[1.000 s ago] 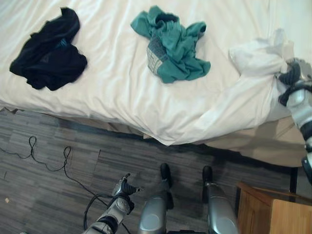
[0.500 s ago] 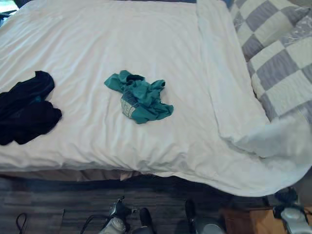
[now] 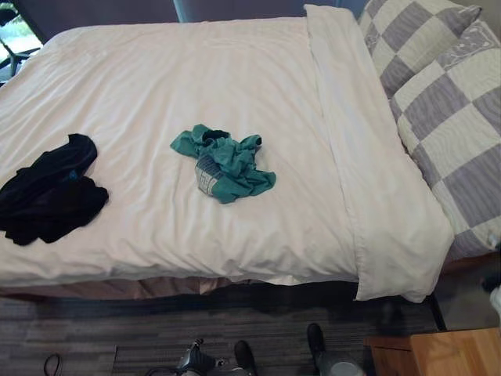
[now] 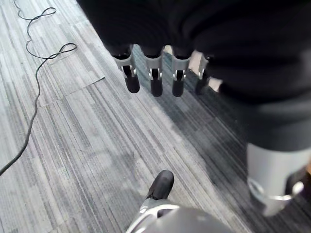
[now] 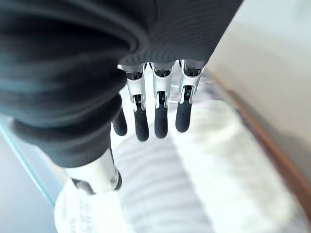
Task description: Tidy up the quilt and then pick up the clothes from the bed and put them into the laundry hamper.
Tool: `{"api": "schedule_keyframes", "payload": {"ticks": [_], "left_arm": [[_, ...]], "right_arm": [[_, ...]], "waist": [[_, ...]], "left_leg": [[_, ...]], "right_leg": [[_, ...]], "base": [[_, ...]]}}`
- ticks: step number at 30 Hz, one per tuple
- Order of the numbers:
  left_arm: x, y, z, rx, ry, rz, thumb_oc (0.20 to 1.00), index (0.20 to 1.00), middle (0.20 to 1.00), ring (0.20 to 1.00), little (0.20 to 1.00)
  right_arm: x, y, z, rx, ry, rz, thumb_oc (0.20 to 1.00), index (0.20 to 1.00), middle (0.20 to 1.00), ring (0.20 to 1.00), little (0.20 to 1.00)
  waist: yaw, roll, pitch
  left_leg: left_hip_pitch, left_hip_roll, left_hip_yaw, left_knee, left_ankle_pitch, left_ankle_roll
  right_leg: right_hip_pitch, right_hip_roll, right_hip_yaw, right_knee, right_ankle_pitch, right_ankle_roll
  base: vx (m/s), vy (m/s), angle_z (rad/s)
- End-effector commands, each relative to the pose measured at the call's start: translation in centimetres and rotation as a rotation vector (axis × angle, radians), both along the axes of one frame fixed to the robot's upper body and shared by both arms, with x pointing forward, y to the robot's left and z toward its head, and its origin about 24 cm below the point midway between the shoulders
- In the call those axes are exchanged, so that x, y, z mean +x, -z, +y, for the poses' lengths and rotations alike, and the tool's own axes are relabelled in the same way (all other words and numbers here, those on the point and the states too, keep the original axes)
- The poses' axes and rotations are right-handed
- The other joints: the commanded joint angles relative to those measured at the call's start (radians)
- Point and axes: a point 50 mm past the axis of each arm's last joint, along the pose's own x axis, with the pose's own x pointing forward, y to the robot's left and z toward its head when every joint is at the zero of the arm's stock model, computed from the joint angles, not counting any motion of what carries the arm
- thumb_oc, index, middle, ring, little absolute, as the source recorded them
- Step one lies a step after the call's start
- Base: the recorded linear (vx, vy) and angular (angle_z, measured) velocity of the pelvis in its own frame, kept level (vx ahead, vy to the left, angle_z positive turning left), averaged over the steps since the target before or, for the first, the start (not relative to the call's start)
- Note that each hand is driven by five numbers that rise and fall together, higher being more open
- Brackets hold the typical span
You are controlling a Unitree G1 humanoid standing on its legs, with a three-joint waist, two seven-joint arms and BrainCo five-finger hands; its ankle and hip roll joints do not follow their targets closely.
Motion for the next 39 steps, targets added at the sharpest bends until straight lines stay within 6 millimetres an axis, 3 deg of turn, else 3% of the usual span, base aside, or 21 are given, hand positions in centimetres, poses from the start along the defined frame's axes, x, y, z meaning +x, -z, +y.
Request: {"api": "schedule_keyframes", "payload": {"ticks": [1, 5, 7, 8, 9, 10, 11, 13, 14, 15, 17, 22, 23, 24, 28, 29, 31, 32, 34, 36, 39], "left_arm": [[3.9, -1.4, 1.4, 0.079, 0.047, -0.099, 1.000, 1.000, 1.000, 1.000, 1.000], [6.1, -2.3, 0.7, 0.062, 0.060, -0.187, 1.000, 1.000, 1.000, 1.000, 1.000], [7.3, -2.8, 0.2, 0.048, 0.054, -0.233, 1.000, 1.000, 1.000, 1.000, 1.000], [8.2, -3.2, -0.3, 0.030, 0.050, -0.270, 1.000, 1.000, 1.000, 1.000, 1.000], [8.2, -3.2, -0.3, 0.030, 0.050, -0.271, 1.000, 1.000, 1.000, 1.000, 1.000], [8.8, -3.4, -0.5, 0.022, 0.040, -0.286, 1.000, 1.000, 1.000, 1.000, 1.000], [8.8, -3.4, -0.5, 0.022, 0.040, -0.286, 1.000, 1.000, 1.000, 1.000, 1.000], [9.0, -3.4, -0.5, 0.029, 0.025, -0.282, 1.000, 1.000, 1.000, 1.000, 1.000], [8.9, -3.4, -0.2, 0.035, 0.009, -0.279, 1.000, 1.000, 1.000, 1.000, 1.000], [8.9, -3.4, -0.2, 0.036, 0.009, -0.279, 1.000, 1.000, 1.000, 1.000, 1.000], [8.3, -3.2, 0.2, 0.051, 0.000, -0.258, 1.000, 1.000, 1.000, 1.000, 1.000], [6.3, -2.3, 0.9, 0.084, 0.011, -0.192, 1.000, 1.000, 1.000, 1.000, 1.000], [5.9, -2.2, 0.9, 0.083, 0.010, -0.180, 1.000, 1.000, 1.000, 1.000, 1.000], [5.6, -2.0, 0.9, 0.082, 0.017, -0.168, 1.000, 1.000, 1.000, 1.000, 1.000], [6.2, -2.1, 0.3, 0.081, 0.112, -0.157, 1.000, 1.000, 1.000, 1.000, 1.000], [6.3, -2.2, 0.6, 0.093, 0.145, -0.141, 1.000, 1.000, 1.000, 1.000, 1.000], [6.4, -2.2, 0.5, 0.085, 0.153, -0.140, 1.000, 1.000, 1.000, 1.000, 1.000], [6.7, -2.3, 0.1, 0.084, 0.194, -0.145, 1.000, 1.000, 1.000, 1.000, 1.000], [7.6, -2.6, -0.7, 0.071, 0.227, -0.171, 1.000, 1.000, 1.000, 1.000, 1.000], [9.0, -3.3, -1.0, 0.074, 0.242, -0.225, 1.000, 1.000, 1.000, 1.000, 1.000], [9.1, -3.3, -1.1, 0.045, 0.198, -0.239, 1.000, 1.000, 1.000, 1.000, 1.000]], "right_arm": [[3.8, -7.3, 2.3, -0.132, -0.086, -0.274, 0.200, 0.200, 0.200, 0.200, 0.200], [7.6, -7.8, 3.8, -0.049, -0.141, -0.254, 0.200, 0.200, 0.200, 0.200, 0.200], [8.7, -6.2, 3.3, 0.051, -0.112, -0.196, 0.200, 0.200, 0.200, 0.200, 0.200], [9.0, -2.9, 2.7, 0.207, -0.070, -0.122, 0.200, 0.200, 0.200, 0.200, 0.200], [9.0, -2.9, 2.7, 0.207, -0.071, -0.123, 0.200, 0.200, 0.200, 0.200, 0.200], [8.2, 1.2, 2.5, 0.334, -0.031, -0.028, 0.200, 0.200, 0.200, 0.200, 0.200], [8.2, 1.2, 2.5, 0.335, -0.031, -0.029, 0.200, 0.200, 0.200, 0.200, 0.200], [4.6, 8.9, 2.8, 0.526, 0.053, 0.142, 0.200, 0.200, 0.200, 0.200, 0.200], [1.1, 13.9, 3.4, 0.617, 0.115, 0.294, 0.200, 0.200, 0.200, 0.200, 0.200], [1.1, 13.9, 3.4, 0.618, 0.115, 0.294, 0.200, 0.200, 0.200, 0.200, 0.200], [-2.1, 17.6, 4.2, 0.715, 0.180, 0.396, 0.200, 0.200, 0.200, 0.200, 0.200], [-12.4, 25.3, 8.6, 0.952, 0.278, 0.721, 0.200, 0.200, 0.200, 0.200, 0.200], [-14.0, 26.2, 9.3, 0.968, 0.290, 0.800, 0.376, 0.376, 0.376, 0.376, 0.376], [-15.4, 26.9, 10.1, 0.989, 0.303, 0.866, 1.000, 1.000, 1.000, 1.000, 1.000], [-16.5, 27.8, 11.6, 0.920, 0.200, 1.087, 1.000, 1.000, 1.000, 1.000, 1.000], [-15.3, 27.8, 12.4, 0.872, 0.109, 1.124, 1.000, 1.000, 1.000, 1.000, 1.000], [-14.4, 27.7, 12.8, 0.846, 0.051, 1.141, 1.000, 1.000, 1.000, 1.000, 1.000], [-12.5, 27.3, 13.3, 0.850, -0.008, 1.078, 1.000, 1.000, 1.000, 1.000, 1.000], [-11.1, 26.8, 13.1, 0.820, -0.054, 1.063, 1.000, 1.000, 1.000, 1.000, 1.000], [-9.8, 26.2, 12.4, 0.782, -0.064, 1.037, 1.000, 1.000, 1.000, 1.000, 1.000], [-9.5, 26.1, 12.6, 0.803, -0.063, 1.010, 1.000, 1.000, 1.000, 1.000, 1.000]], "waist": [[0.079, -0.044, 0.079], [0.107, -0.014, 0.139], [0.113, 0.001, 0.172], [0.110, 0.020, 0.197], [0.111, 0.020, 0.194], [0.102, 0.028, 0.210], [0.103, 0.027, 0.208], [0.084, 0.024, 0.222], [0.074, 0.019, 0.225], [0.075, 0.018, 0.223], [0.063, 0.009, 0.219], [0.025, -0.024, 0.169], [0.022, -0.032, 0.154], [0.022, -0.038, 0.138], [0.020, -0.051, 0.120], [0.012, -0.037, 0.116], [0.020, -0.037, 0.113], [0.020, -0.036, 0.105], [0.033, -0.048, 0.116], [0.034, -0.053, 0.128], [0.034, -0.039, 0.093]], "left_leg": [[0.083, 0.025, -0.029, 0.000, -0.121, -0.061], [0.016, 0.013, -0.043, 0.030, -0.102, -0.060], [-0.032, 0.011, -0.046, 0.082, -0.108, -0.061], [-0.063, 0.010, -0.044, 0.113, -0.117, -0.061], [-0.068, 0.010, -0.043, 0.113, -0.114, -0.061], [-0.083, 0.012, -0.038, 0.131, -0.124, -0.059], [-0.087, 0.012, -0.037, 0.131, -0.121, -0.059], [-0.101, 0.016, -0.034, 0.164, -0.139, -0.056], [-0.095, 0.016, -0.035, 0.179, -0.153, -0.053], [-0.098, 0.016, -0.035, 0.178, -0.150, -0.053], [-0.085, 0.013, -0.032, 0.181, -0.158, -0.050], [0.014, -0.018, -0.018, 0.081, -0.153, -0.030], [0.037, -0.023, -0.014, 0.053, -0.149, -0.025], [0.058, -0.029, -0.013, 0.029, -0.145, -0.020], [0.103, -0.039, -0.026, 0.000, -0.143, -0.009], [0.118, -0.033, -0.031, 0.000, -0.153, -0.005], [0.125, -0.037, -0.028, 0.000, -0.155, -0.005], [0.116, -0.066, -0.037, 0.064, -0.184, 0.003], [0.013, -0.075, -0.026, 0.257, -0.208, -0.039], [-0.083, -0.019, 0.022, 0.406, -0.140, -0.115], [-0.048, 0.052, 0.058, 0.255, -0.122, -0.103]], "right_leg": [[-0.063, -0.064, -0.017, 0.079, -0.101, 0.046], [-0.139, -0.067, -0.011, 0.143, -0.115, 0.039], [-0.186, -0.070, -0.009, 0.189, -0.123, 0.037], [-0.225, -0.071, -0.008, 0.230, -0.136, 0.039], [-0.230, -0.070, -0.006, 0.229, -0.132, 0.038], [-0.248, -0.074, -0.009, 0.248, -0.142, 0.040], [-0.252, -0.073, -0.008, 0.246, -0.138, 0.039], [-0.264, -0.074, -0.011, 0.265, -0.145, 0.039], [-0.257, -0.075, -0.012, 0.276, -0.152, 0.038], [-0.260, -0.075, -0.011, 0.273, -0.148, 0.037], [-0.248, -0.075, -0.010, 0.271, -0.145, 0.038], [-0.175, -0.077, -0.006, 0.200, -0.104, 0.058], [-0.159, -0.080, -0.007, 0.185, -0.096, 0.065], [-0.146, -0.083, -0.006, 0.180, -0.090, 0.072], [-0.153, -0.082, 0.019, 0.258, -0.037, 0.118], [-0.159, -0.007, 0.039, 0.299, -0.095, 0.088], [-0.153, -0.006, 0.028, 0.282, -0.105, 0.089], [-0.091, -0.017, 0.002, 0.222, -0.138, 0.049], [-0.027, -0.062, -0.017, 0.154, -0.146, 0.029], [0.002, -0.101, -0.054, 0.099, -0.143, 0.017], [0.014, -0.135, -0.078, 0.067, -0.137, 0.041]], "base": [[-0.11, -0.039, 0.18], [-0.16, -0.030, 0.20], [-0.12, 0.009, 0.09], [-0.06, 0.024, 0.20], [-0.08, 0.043, 0.13], [-0.03, 0.013, 0.07], [-0.05, 0.027, -0.02], [-0.03, 0.033, -0.06], [0.00, 0.032, -0.06], [0.00, 0.039, 0.06], [0.01, 0.062, 0.06], [0.06, 0.129, 0.00], [0.09, 0.130, -0.07], [0.06, 0.135, -0.17], [0.00, 0.095, -0.14], [-0.01, 0.018, -0.22], [0.03, -0.001, -0.13], [0.03, -0.027, -0.01], [-0.05, 0.032, 0.22], [-0.12, 0.142, 0.61], [0.05, 0.325, 0.44]]}}
